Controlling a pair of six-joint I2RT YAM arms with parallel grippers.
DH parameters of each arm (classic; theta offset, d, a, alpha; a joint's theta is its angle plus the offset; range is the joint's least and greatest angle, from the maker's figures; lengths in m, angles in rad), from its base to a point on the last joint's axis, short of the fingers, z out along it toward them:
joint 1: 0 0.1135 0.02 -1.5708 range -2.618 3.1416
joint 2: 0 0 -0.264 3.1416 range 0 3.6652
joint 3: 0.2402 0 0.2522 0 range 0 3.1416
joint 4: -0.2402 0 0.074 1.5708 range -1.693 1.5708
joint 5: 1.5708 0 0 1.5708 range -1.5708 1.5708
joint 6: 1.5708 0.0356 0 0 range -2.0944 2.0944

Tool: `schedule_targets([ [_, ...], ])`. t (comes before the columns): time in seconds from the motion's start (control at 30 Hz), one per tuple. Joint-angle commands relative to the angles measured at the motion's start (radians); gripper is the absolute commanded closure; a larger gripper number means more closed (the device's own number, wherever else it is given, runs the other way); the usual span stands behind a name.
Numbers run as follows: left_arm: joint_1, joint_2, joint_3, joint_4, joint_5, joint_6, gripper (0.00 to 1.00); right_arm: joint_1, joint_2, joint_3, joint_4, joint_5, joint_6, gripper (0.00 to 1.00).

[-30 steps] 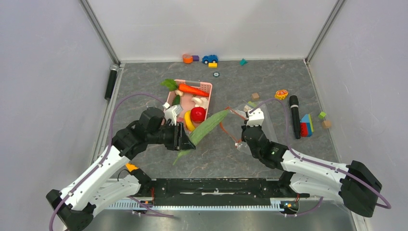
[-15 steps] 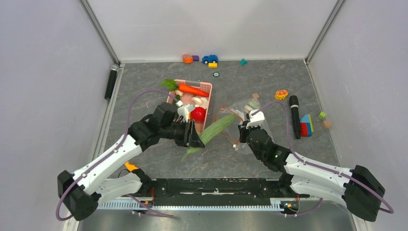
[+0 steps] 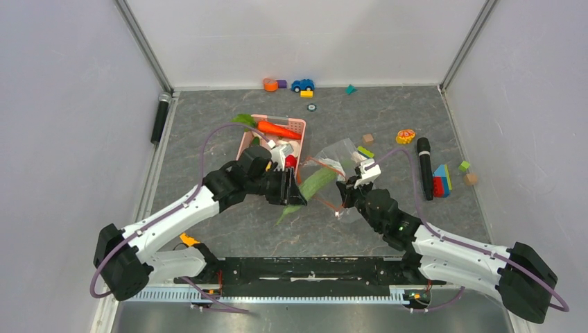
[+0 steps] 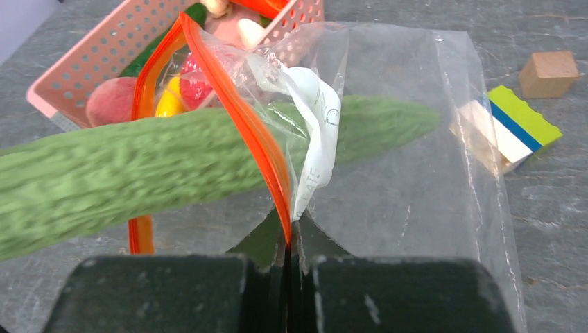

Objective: Place the food in the zip-top bag and seal the zipper
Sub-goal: Place the fake vegetable in the zipper food storage bag.

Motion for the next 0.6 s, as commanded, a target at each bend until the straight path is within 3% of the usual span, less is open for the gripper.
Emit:
schedule_targets([
  [0.0,-0.036,0.040,0.078,0.118,-0.188,-0.057,0.98,-0.003,-0.012,-0.008,0.084,-0.073,0.022,1.00],
  [0.27,-0.110,0.111,0.152,0.120,-0.539,-0.130,0.98,0.003,0.039,0.019,0.112,-0.186,0.049,1.00],
  [0.4,-0.130,0.142,0.156,0.166,-0.649,-0.196,0.98,0.030,0.074,0.036,0.156,-0.254,0.058,1.00],
  [0.57,-0.167,0.187,0.159,0.182,-0.837,-0.279,0.98,0.105,0.108,0.085,0.137,-0.200,0.051,1.00],
])
